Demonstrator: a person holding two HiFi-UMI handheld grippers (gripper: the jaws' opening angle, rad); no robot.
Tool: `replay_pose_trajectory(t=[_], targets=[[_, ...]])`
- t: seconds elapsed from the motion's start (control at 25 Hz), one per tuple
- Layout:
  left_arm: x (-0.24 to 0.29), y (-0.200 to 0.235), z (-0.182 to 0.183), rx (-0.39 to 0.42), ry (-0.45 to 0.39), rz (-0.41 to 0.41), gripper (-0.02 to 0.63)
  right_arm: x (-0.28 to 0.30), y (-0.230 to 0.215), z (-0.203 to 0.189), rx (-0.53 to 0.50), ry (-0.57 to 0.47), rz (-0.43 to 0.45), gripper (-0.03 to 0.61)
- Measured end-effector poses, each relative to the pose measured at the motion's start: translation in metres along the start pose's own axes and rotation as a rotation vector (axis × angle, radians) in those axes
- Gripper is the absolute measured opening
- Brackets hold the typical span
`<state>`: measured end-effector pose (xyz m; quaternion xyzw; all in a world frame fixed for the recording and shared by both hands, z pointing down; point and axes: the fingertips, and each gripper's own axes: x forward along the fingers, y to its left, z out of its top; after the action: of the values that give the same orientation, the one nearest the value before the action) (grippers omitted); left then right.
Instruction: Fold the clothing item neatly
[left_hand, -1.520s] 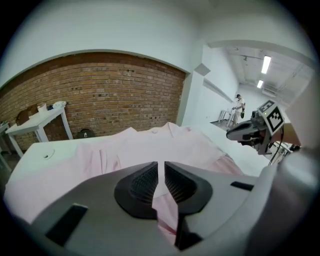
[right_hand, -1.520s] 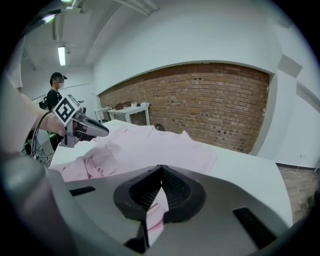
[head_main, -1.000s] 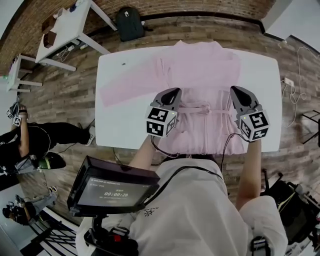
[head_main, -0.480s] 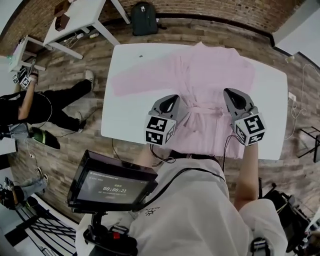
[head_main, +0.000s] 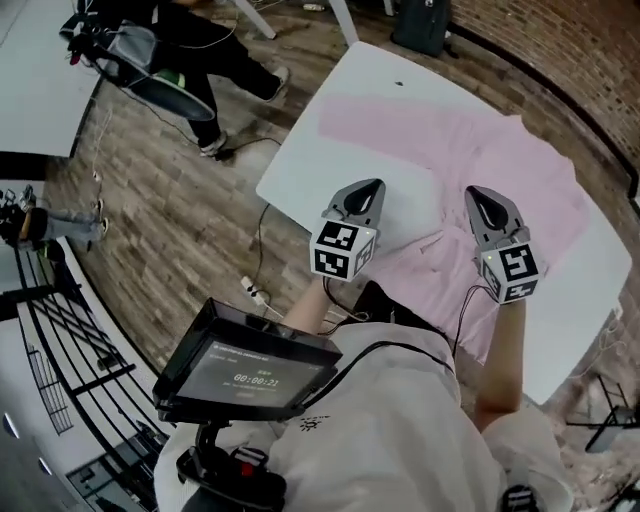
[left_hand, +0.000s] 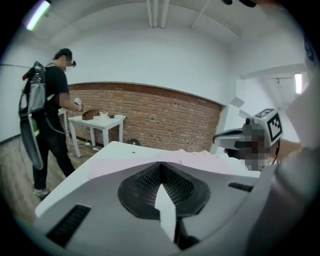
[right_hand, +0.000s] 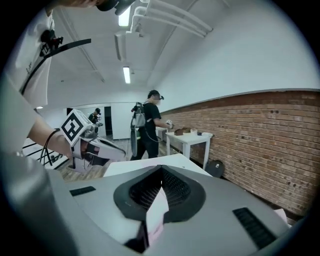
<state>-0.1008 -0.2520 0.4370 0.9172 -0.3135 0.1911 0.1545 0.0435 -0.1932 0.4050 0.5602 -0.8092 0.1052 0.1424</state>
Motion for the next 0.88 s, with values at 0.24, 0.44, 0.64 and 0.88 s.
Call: replay_pose_trajectory(t=[0.24,0.44,0.64,0.88], targets=[[-0.029,0.060,-0.017,-0.089,-0.046,0.194,0.002,0.032,0.036,0.010,-0.018,-0.050,0.145,0.005],[-0.036,0.119,-0.025,-0.122,-0.038,0.303,0.002,0.052,0.059,0.012,-0.030,-0.030,0.178,0.005],[-0.021,0.149,-0.033,-0.151,-0.029,0.341,0.002,0.055,0.061,0.011,-0.007,-0.036,0.150,0.005],[0.014,0.184,-0.046,-0.170,0.015,0.348,0.002,0.070,0.061,0.005,0.006,-0.007,0.126,0.005]])
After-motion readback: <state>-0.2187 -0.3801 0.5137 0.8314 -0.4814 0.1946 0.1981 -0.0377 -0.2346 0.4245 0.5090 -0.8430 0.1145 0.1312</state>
